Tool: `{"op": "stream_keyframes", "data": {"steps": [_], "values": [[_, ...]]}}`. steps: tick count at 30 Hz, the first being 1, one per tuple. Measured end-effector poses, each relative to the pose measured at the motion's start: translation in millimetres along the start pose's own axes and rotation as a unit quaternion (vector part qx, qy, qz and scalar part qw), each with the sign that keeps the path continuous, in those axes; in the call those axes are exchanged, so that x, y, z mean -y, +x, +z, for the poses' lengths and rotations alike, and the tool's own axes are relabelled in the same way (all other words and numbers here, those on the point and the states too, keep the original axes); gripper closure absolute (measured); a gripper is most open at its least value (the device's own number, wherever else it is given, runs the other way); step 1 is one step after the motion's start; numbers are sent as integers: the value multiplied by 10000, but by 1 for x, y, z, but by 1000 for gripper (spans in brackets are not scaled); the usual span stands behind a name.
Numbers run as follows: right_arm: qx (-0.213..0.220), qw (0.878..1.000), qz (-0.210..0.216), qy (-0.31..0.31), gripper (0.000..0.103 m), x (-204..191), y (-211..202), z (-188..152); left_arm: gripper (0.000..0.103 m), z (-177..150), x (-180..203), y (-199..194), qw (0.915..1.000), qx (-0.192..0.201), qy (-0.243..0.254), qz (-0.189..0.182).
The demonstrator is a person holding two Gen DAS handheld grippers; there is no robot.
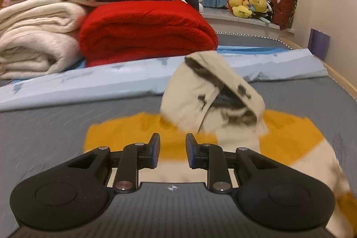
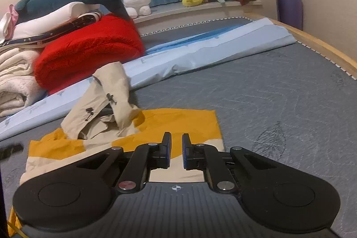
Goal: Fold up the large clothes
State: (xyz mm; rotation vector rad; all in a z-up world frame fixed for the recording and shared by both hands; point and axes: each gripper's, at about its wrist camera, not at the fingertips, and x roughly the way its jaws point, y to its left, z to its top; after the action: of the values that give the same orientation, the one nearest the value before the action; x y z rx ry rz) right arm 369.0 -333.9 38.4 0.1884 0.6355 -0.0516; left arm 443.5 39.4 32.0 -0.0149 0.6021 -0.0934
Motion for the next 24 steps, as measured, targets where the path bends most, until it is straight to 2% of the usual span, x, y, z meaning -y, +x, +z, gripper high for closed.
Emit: {"op": "stream_keyframes", "data": {"steps": [4,7,12,14,15,18,21,23,24], "values": [[-93,9999,-53,35,93,6,5,3,78,51,16,70,10000,-7,42,-73],[-210,9997,-116,100,93,11,11,4,79,83,19,129,9995,-179,-214,-159],[-328,9992,-152,178,92,14,18,5,79,116,20,220,9981,-354,-505,-20],[-338,9992,-165,100,92,13,20,4,75,126,18,251,9951,-435,-886,-19],[-352,9992,-175,68,92,13,21,4,69,129,17,262,9933,-447,-1064,10],[-422,9988,-211,106,92,14,26,4,40,134,25,292,9900,-509,-1311,121],[-498,9985,-184,150,92,13,30,3,39,131,42,311,9927,-624,-983,318],[-505,9985,-162,106,92,11,30,2,50,129,52,320,9949,-609,-640,489],[-501,9986,-155,80,92,10,30,3,88,128,54,324,9955,-658,-467,499]]}}
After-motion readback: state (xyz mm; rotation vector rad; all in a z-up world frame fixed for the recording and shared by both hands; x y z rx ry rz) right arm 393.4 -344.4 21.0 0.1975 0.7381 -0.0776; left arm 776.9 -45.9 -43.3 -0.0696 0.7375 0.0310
